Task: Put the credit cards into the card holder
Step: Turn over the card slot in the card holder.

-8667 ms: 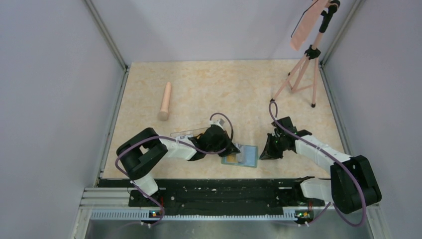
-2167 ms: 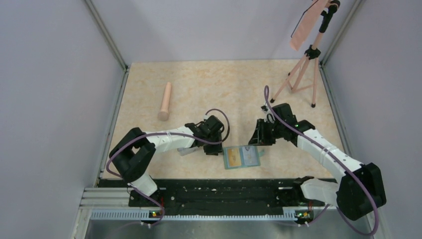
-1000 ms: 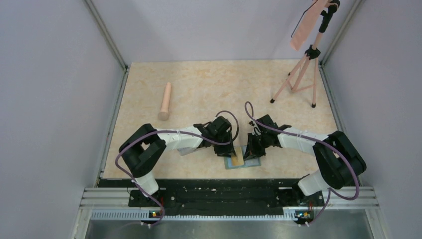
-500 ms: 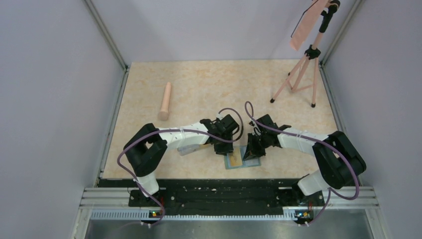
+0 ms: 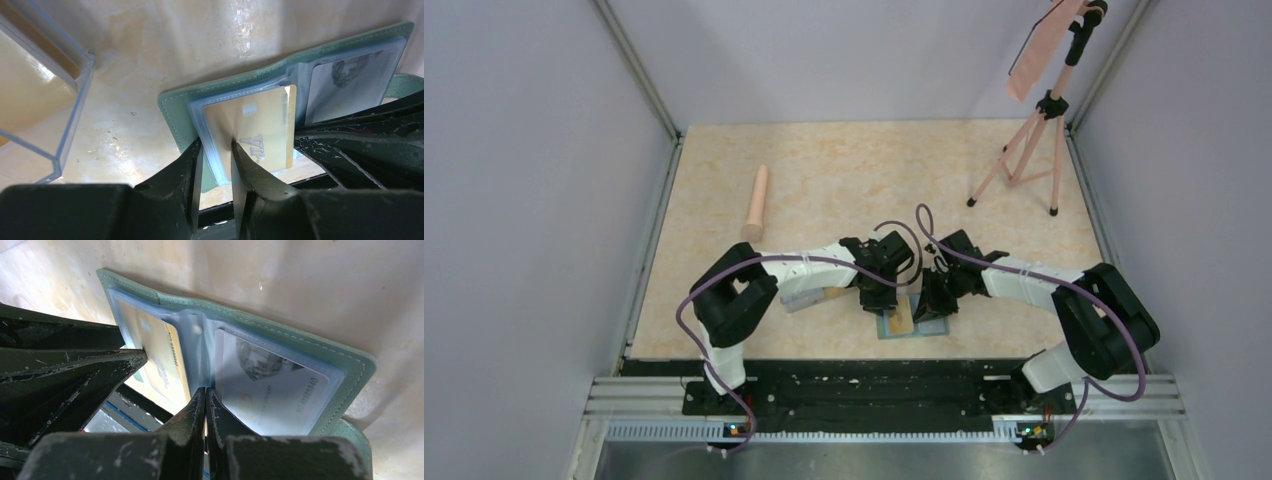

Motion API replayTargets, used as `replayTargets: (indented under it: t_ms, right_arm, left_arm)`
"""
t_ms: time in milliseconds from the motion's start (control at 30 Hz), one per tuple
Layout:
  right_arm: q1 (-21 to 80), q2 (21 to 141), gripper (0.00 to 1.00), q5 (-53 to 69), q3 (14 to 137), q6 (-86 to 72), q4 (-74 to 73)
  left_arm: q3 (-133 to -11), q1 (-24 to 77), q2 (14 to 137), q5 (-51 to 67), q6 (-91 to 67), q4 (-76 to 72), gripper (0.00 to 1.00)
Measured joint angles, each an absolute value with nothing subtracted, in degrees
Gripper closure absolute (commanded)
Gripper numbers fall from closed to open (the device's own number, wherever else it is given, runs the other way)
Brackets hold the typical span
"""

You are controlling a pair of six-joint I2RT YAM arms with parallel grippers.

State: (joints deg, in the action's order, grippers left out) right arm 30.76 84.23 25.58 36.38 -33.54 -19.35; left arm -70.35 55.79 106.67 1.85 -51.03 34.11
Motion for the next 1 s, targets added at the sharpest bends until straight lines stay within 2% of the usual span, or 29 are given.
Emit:
replayTargets:
  t_ms: [167, 433, 1000]
  right_arm:
    - [30.76, 84.25, 1.0, 25.61, 36.38, -33.52, -19.38]
    - [30.76, 84.27, 1.0, 25.61, 36.38, -33.47, -19.38]
    - [30.76, 84.27, 1.0, 25.61, 36.38, -33.06, -19.49]
  left_arm:
    - [-70.54, 55.94, 106.63, 1.87, -50.81, 34.17, 0.73]
    - [-73.71, 56.55, 106.63, 1.61, -50.37, 36.82, 0.7]
    - [-81.56, 58.72, 106.96, -1.23, -47.07, 44.23, 0.73]
